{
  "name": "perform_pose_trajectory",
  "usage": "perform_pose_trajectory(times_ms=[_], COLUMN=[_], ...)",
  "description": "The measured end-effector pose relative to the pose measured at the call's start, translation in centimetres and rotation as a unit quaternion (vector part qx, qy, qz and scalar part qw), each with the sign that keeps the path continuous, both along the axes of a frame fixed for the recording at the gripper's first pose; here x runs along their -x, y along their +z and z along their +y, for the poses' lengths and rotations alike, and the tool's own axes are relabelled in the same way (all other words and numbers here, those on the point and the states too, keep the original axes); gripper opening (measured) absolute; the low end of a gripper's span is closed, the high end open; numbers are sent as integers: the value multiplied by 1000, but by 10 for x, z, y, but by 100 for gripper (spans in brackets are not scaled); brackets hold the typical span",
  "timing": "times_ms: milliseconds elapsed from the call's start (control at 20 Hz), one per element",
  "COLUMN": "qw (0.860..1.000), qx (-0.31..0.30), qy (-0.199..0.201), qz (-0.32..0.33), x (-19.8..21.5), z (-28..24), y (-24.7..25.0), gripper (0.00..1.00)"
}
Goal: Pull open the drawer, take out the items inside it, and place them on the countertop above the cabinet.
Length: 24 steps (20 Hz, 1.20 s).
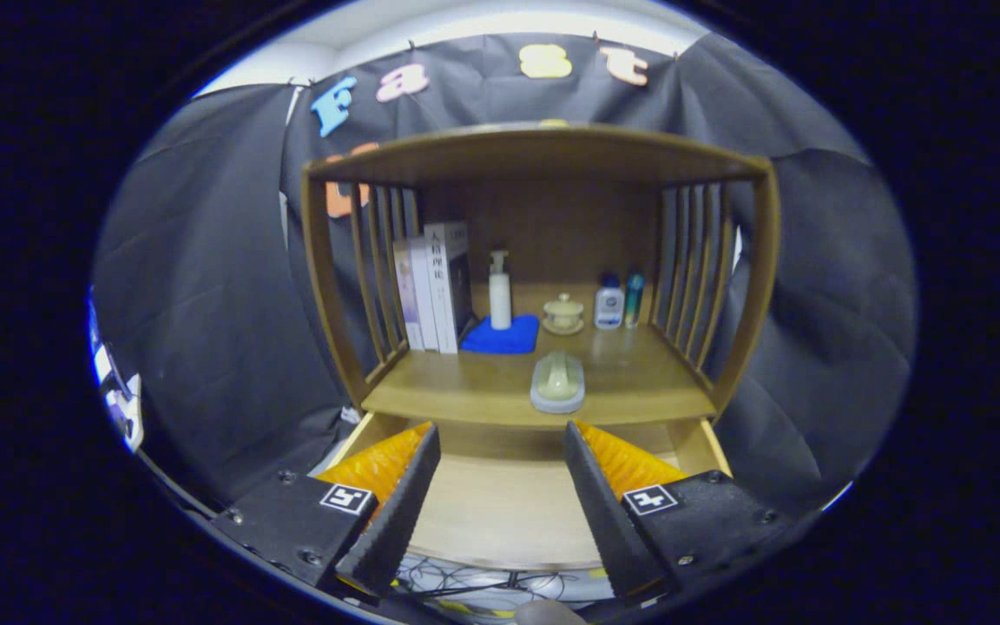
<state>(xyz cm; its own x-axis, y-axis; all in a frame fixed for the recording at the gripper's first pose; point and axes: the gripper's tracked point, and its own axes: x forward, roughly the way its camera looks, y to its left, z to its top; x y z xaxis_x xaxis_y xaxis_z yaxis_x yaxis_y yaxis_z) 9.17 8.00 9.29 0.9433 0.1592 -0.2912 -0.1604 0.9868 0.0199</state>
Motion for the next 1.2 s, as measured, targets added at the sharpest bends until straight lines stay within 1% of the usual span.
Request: perform_pose_trajectory(times_ms=[50, 100, 200, 350, 500, 600, 750, 900, 1100, 1200], qw=[1000, 999, 997, 994, 989, 988, 988, 992, 995, 995], qx=[0, -1, -7, -29, -51, -43, -16, 14, 29, 44], qy=[-8, -9, -10, -18, -36, -28, -57, -48, -40, -52], qz=[-23, -45, -80, -107, -133, -146, -142, -120, -82, -68], x=[6, 18, 38, 62, 76, 86, 98, 103, 101, 92], z=[-6, -6, -12, -24, -39, -39, -56, -51, -37, -35], y=[7, 10, 14, 6, -10, -26, -62, -107, -163, -184], gripper=[93, 98, 98, 98, 98, 98, 99, 100, 100, 100])
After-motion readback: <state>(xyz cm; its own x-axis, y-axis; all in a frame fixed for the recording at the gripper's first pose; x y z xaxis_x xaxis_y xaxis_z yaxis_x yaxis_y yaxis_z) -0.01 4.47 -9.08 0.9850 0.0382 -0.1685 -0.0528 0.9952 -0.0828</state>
